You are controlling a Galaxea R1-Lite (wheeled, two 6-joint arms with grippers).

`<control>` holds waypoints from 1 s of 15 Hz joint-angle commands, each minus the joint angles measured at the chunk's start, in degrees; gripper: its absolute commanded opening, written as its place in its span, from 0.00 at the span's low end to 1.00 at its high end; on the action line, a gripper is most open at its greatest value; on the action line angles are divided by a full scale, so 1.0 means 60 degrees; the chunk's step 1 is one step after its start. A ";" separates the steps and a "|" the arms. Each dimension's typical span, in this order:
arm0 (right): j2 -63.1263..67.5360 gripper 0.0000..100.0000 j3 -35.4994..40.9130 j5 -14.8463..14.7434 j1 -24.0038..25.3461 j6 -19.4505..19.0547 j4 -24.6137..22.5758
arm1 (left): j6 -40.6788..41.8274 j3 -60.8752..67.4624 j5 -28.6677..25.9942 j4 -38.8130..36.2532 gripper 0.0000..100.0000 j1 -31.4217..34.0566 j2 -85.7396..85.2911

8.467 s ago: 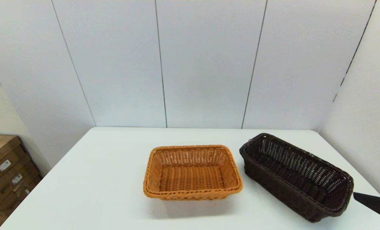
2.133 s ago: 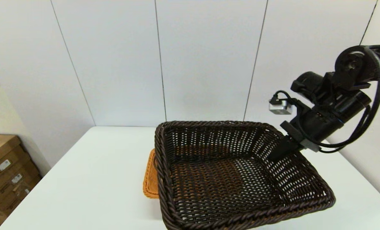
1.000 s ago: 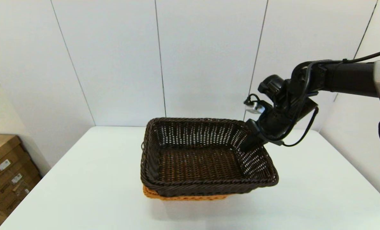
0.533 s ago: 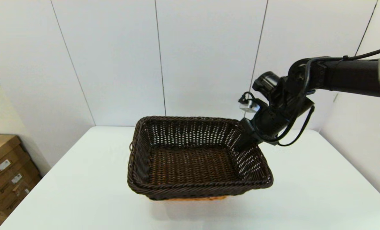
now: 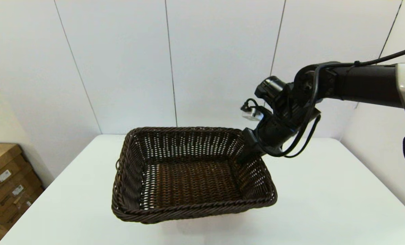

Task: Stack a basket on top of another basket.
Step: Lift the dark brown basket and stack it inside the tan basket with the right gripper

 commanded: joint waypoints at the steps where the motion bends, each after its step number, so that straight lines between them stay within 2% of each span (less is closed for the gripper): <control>1: 0.0073 0.00 -0.0012 0.0015 0.0215 0.0056 -0.0052 | 0.0005 0.0000 -0.0001 0.0011 1.00 0.0004 0.0008; 4: 0.0175 0.00 -0.0056 -0.0059 0.0215 0.0627 -0.0418 | 0.0005 0.0000 -0.0001 0.0011 1.00 0.0004 0.0008; 6: 0.0205 0.00 -0.0042 -0.0469 0.0215 0.1008 -0.0726 | 0.0005 0.0000 -0.0001 0.0011 1.00 0.0004 0.0008; 8: 0.0307 0.00 -0.0056 -0.0732 0.0171 0.1067 -0.0828 | 0.0005 0.0000 -0.0001 0.0011 1.00 0.0004 0.0008; 15: 0.0776 0.00 -0.0056 -0.0776 -0.0210 0.0964 -0.1209 | 0.0020 0.0000 -0.0001 0.0011 1.00 0.0004 0.0008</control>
